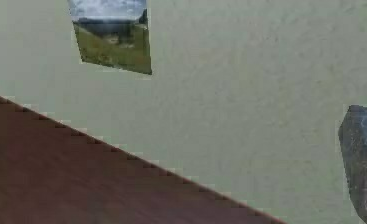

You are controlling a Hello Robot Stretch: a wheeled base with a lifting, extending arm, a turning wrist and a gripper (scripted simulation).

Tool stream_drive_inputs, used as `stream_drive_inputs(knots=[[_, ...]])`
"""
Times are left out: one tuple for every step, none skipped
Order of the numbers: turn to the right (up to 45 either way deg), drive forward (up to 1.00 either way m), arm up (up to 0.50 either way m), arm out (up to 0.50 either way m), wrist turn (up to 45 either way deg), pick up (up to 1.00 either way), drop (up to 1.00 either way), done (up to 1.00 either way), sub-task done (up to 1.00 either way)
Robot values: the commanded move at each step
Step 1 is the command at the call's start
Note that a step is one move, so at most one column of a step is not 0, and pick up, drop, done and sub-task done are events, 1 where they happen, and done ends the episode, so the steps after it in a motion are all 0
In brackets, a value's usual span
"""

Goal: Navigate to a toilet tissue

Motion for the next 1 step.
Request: stream_drive_inputs(knots=[[-45.0,0.0,0.0,0.0,0.0,0.0,0.0,0.0,0.0]])
